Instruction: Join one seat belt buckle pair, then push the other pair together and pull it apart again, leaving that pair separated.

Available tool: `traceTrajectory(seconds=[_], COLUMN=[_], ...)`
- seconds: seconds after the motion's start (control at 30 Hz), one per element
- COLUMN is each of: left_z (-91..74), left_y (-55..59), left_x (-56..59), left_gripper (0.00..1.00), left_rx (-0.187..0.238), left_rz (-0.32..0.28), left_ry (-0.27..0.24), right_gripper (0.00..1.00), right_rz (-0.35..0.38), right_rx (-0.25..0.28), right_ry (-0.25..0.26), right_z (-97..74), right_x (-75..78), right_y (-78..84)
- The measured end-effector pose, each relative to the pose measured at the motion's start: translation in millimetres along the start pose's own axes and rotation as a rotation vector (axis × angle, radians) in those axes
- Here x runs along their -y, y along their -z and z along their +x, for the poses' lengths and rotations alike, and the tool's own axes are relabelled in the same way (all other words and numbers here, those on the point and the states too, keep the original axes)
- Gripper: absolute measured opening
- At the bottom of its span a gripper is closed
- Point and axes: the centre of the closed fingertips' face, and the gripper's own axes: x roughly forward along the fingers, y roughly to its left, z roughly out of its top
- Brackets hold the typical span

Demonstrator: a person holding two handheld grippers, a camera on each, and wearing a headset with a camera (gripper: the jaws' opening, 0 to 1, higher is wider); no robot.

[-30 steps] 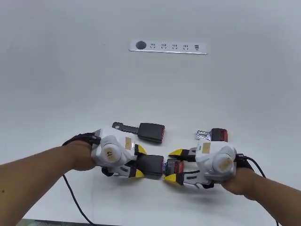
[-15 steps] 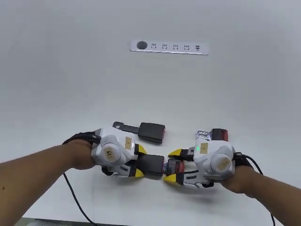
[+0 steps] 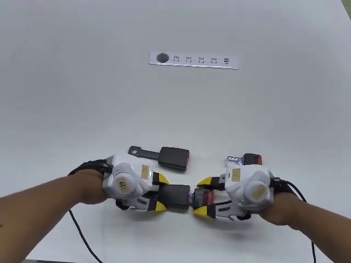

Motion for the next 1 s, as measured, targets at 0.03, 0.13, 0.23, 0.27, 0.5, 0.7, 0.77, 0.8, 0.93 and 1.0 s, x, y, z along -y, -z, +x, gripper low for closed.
traceTrajectory(seconds=[0.03, 0.13, 0.23, 0.27, 0.5, 0.7, 0.77, 0.8, 0.93, 1.0], left_z=[0.3, 1.1, 1.7, 1.7, 1.4, 0.9, 0.6, 0.2, -0.1, 0.0], left_y=[-0.3, -1.7, -1.8, -2.0, -2.0, -2.3, -2.8, -3.1, -2.9, -2.4], left_x=[0.1, 0.4, 0.5, 0.7, 1.2, 1.1, 1.3, 1.4, 1.3, 0.9], left_gripper=[0.32, 0.32, 0.32, 0.32, 0.32, 0.32, 0.32, 0.32, 0.31, 0.31], left_rx=[0.004, 0.014, 0.021, 0.024, 0.041, 0.051, 0.056, 0.058, 0.063, 0.065], left_rz=[0.000, -0.011, -0.013, -0.012, -0.010, -0.009, -0.012, -0.011, -0.013, -0.018], left_ry=[0.001, 0.000, -0.004, -0.005, 0.006, 0.015, 0.015, 0.015, 0.021, 0.023], right_gripper=[0.36, 0.36, 0.36, 0.35, 0.35, 0.35, 0.35, 0.35, 0.35, 0.36], right_rz=[0.000, 0.001, -0.001, -0.002, -0.001, 0.003, 0.005, 0.008, 0.010, 0.012], right_rx=[-0.001, -0.005, -0.008, -0.009, 0.003, 0.014, 0.018, 0.021, 0.027, 0.032], right_ry=[-0.001, -0.001, -0.003, -0.004, 0.000, 0.001, 0.001, 0.002, 0.002, 0.005], right_z=[-1.4, -2.7, -2.9, -2.6, -5.4, -7.2, -7.8, -7.9, -9.2, -9.3], right_x=[-0.1, 0.8, 2.8, 2.5, 0.3, -0.9, -1.2, -1.1, -2.3, -2.2], right_y=[0.8, 2.3, 4.0, 3.8, 2.2, 0.6, 0.3, -0.1, -1.3, -1.2])
